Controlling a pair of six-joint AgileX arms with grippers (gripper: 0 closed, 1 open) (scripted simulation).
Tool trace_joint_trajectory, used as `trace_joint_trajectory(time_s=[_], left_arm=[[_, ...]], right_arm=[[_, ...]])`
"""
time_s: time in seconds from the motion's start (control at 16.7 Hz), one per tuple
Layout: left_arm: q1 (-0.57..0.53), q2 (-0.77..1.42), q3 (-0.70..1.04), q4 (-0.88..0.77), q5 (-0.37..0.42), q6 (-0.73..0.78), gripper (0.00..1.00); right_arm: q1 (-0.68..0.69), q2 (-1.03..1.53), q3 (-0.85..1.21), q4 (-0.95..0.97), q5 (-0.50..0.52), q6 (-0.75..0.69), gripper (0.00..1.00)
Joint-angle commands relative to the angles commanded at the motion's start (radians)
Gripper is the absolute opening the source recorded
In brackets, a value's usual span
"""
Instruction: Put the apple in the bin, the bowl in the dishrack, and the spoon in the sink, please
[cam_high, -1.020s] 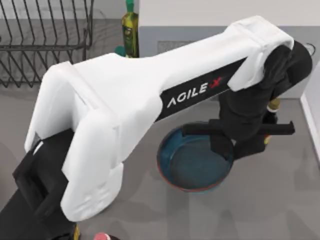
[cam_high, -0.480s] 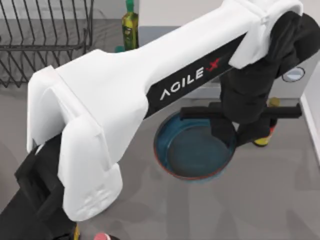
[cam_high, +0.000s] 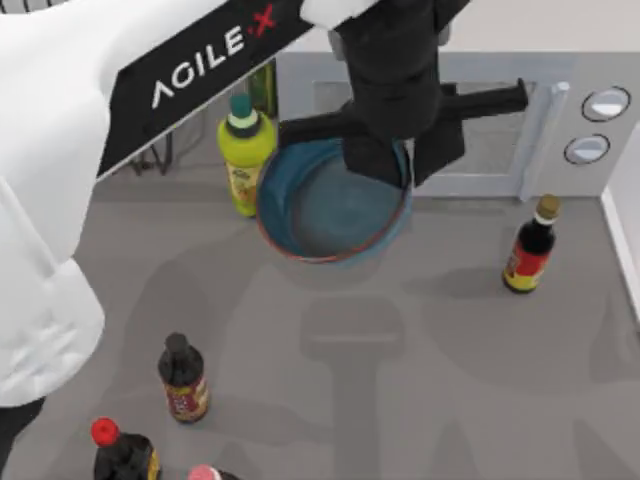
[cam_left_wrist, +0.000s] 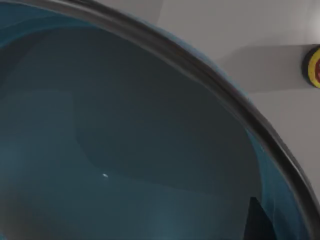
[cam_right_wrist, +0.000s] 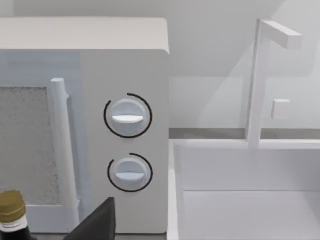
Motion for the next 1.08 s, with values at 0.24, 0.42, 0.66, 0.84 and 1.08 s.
trace_joint_trajectory(time_s=[0.24,0.42,0.66,0.84,1.08], left_arm=[[0.201,-0.271,-0.227,0.240,0.036,0.167,0.00],[0.378,-0.510,-0.434,0.455,0.069,0.316,0.00],[0.620,-0.836,-0.722,0.749,0.116,0.518,0.00],[0.779,-1.063,-0.919,0.940,0.144,0.650,0.00],[0.925,-1.271,-1.108,1.114,0.170,0.772,0.00]], right_arm=[[0.000,0.000,0.000,0.000,0.000,0.000,1.00],[0.000,0.000,0.000,0.000,0.000,0.000,1.00],[0.000,0.000,0.000,0.000,0.000,0.000,1.00],[0.000,0.000,0.000,0.000,0.000,0.000,1.00],[0.000,0.000,0.000,0.000,0.000,0.000,1.00]])
